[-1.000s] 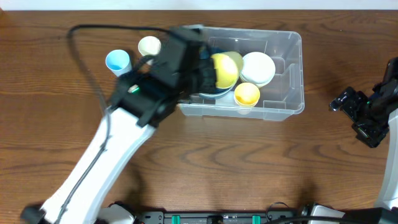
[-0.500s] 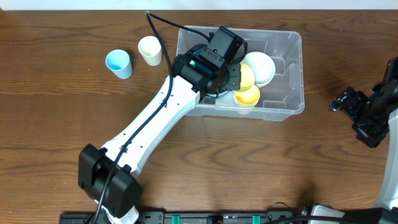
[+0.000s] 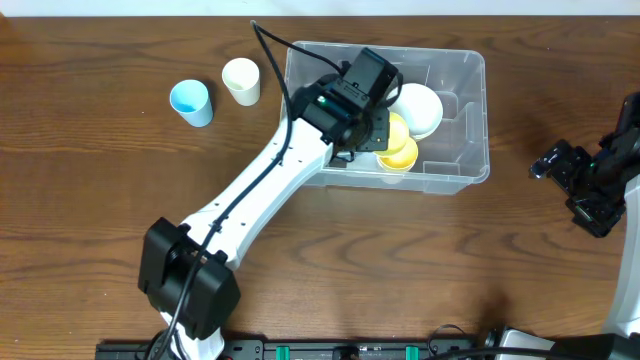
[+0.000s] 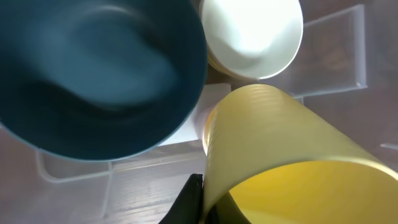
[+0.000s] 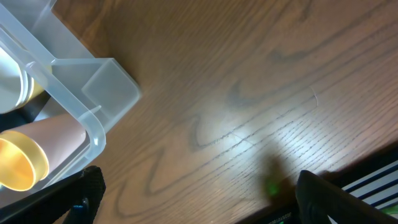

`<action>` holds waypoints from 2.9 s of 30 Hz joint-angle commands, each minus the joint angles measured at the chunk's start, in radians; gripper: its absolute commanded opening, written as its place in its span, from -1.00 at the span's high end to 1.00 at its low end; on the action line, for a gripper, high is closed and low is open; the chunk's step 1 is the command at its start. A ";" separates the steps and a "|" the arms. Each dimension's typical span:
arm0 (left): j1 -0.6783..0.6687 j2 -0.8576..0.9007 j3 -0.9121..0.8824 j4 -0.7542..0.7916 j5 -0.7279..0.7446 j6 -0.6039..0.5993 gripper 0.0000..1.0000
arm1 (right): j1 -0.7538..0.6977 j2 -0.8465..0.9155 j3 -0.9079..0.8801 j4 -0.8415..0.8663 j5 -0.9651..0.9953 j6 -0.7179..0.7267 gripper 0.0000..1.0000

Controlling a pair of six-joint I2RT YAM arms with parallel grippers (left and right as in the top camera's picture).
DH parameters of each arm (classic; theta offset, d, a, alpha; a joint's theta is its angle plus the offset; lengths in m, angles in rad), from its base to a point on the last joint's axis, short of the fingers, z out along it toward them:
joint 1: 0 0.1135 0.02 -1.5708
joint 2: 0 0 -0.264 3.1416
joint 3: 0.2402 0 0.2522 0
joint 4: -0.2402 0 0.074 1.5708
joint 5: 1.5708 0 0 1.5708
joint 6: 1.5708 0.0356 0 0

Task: Pack container
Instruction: 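Carry the yellow cup into the bin and stack it on the yellow cup, then release the yellow cup and move the left gripper to the blue cup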

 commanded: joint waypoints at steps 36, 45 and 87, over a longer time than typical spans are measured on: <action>0.003 -0.011 0.039 0.000 -0.013 0.030 -0.45 | -0.005 -0.011 0.000 -0.001 -0.001 0.011 -0.99; 0.237 -0.183 0.050 -0.027 -0.145 0.030 -0.94 | -0.005 -0.011 0.000 -0.001 -0.001 0.011 -0.99; 0.857 0.247 0.050 -0.016 -0.107 0.133 -0.98 | -0.005 -0.011 0.000 -0.001 -0.001 0.011 -0.99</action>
